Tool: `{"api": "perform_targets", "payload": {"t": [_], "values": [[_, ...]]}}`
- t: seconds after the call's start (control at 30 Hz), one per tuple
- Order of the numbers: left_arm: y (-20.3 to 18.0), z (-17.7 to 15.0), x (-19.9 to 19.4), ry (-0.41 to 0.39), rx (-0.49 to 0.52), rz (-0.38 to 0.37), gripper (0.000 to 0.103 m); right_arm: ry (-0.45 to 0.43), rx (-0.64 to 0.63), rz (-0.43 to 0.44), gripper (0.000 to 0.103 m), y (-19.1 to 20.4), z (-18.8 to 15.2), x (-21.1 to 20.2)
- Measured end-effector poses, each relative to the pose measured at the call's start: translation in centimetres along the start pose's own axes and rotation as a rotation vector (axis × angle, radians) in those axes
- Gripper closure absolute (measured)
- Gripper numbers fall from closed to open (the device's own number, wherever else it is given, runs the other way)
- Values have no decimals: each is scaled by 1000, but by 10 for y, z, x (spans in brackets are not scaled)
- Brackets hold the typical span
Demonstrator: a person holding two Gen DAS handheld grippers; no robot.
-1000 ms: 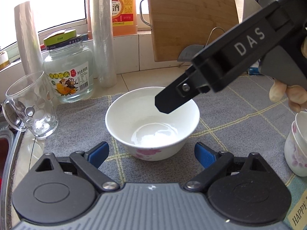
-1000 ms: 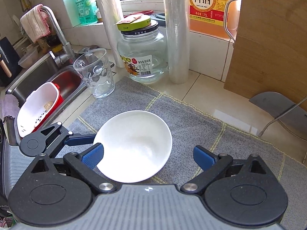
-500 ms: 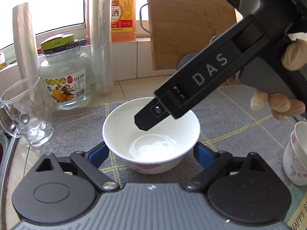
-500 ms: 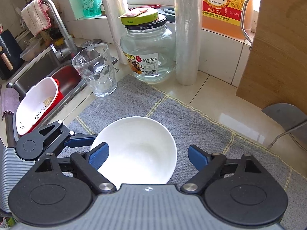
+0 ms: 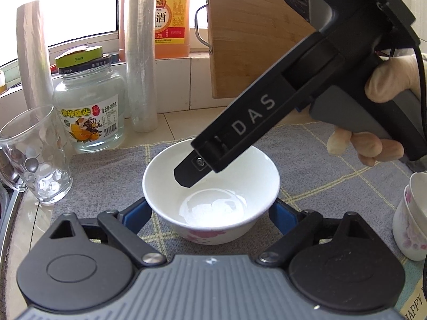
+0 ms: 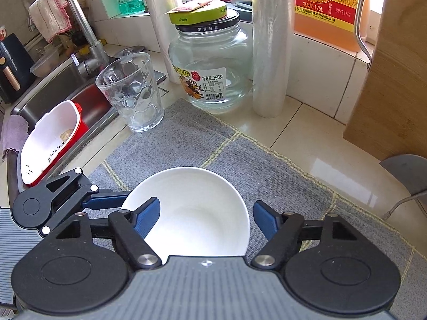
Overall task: Organize plates and bowls
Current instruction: 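Lift the bowl with the right tool and carry it toward the nested bowls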
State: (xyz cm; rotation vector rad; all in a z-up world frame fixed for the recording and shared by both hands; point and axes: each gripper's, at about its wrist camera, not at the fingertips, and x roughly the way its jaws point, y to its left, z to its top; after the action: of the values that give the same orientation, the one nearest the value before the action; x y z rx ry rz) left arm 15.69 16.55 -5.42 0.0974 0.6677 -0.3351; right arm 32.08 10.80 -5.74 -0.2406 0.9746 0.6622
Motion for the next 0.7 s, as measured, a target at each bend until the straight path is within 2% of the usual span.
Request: {"api": "perform_targets", "payload": {"t": [0.23,0.7], "values": [[1,1,2,1,1,-4,9,4,0,24,27,-1,1,3],[-1,-3,-8,12,33,-35,9,10,37,64,27,2,-3,-11]]}}
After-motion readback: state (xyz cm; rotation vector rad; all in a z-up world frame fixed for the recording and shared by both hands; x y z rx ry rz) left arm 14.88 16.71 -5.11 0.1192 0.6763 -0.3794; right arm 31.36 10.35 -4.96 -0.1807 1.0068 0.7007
